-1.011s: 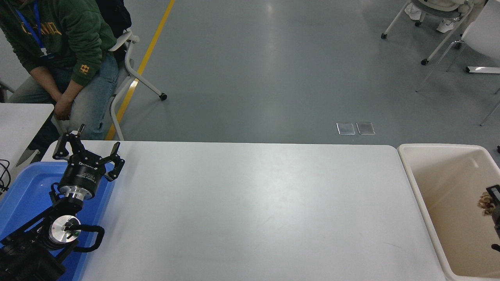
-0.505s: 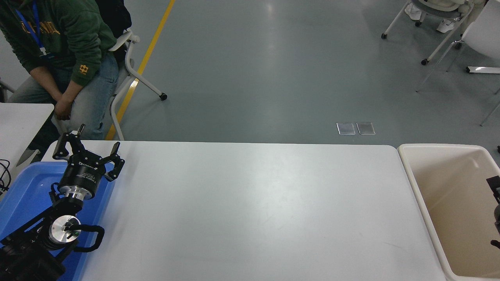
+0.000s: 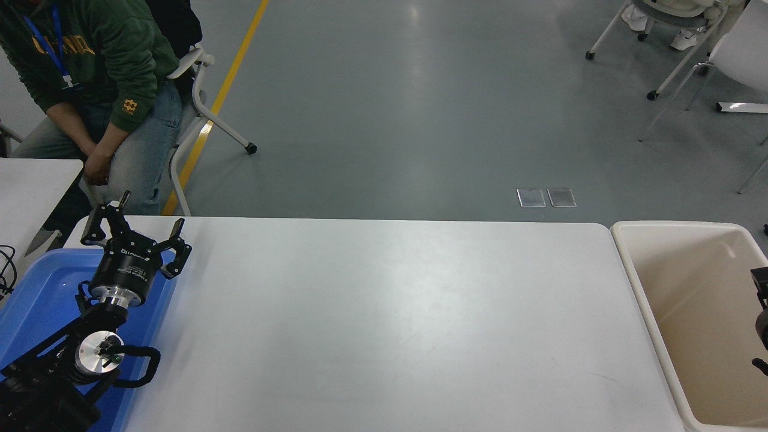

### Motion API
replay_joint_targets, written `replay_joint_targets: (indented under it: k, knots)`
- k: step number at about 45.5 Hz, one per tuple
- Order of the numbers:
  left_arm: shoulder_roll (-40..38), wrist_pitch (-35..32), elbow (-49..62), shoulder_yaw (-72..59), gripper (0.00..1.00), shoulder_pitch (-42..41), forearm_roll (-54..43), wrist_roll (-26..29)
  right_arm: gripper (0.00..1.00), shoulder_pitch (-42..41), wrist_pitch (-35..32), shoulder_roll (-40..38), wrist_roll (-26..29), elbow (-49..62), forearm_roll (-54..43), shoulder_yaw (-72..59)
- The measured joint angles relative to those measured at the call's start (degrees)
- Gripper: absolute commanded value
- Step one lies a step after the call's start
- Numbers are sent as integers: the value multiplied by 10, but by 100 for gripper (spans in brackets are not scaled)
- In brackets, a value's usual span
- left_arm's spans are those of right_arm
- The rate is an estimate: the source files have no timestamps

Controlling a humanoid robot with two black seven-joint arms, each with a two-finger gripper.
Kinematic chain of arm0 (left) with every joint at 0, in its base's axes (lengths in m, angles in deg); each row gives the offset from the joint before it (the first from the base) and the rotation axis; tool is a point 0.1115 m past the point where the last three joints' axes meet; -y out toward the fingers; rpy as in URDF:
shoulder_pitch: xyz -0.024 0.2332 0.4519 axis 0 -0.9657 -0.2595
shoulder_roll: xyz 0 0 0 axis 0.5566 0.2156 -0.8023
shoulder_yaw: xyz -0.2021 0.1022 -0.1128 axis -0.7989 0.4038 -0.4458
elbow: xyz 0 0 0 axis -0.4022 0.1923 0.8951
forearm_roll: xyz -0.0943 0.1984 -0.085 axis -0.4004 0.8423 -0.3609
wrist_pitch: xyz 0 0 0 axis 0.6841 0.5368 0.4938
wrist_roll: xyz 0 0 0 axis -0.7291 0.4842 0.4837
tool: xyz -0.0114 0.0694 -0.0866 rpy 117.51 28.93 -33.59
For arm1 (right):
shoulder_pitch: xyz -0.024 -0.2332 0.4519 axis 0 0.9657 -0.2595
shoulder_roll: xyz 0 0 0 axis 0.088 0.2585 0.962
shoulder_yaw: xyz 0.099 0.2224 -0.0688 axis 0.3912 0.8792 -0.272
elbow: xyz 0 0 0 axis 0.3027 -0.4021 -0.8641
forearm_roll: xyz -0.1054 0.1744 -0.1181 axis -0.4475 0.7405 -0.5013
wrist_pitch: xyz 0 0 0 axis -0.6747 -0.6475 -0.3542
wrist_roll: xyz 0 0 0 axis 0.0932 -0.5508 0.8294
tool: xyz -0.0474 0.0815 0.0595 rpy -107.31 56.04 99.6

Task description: Clean the table surface

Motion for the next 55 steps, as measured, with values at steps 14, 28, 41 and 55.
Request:
replay_joint_targets:
  k: [14,28,41,55]
  knots:
    - [0,0,0,0,99,0,0,0,100,-25,-48,-11,2,2,55,16]
    - [0,0,0,0,99,0,0,0,100,-38,-58,-23,0,-19,68,65]
    - [0,0,0,0,99,0,0,0,100,-20,-64,-55,-6,-137,67,237]
    - [0,0,0,0,99,0,0,0,100,32,-74,-72,-10,-270,64,373]
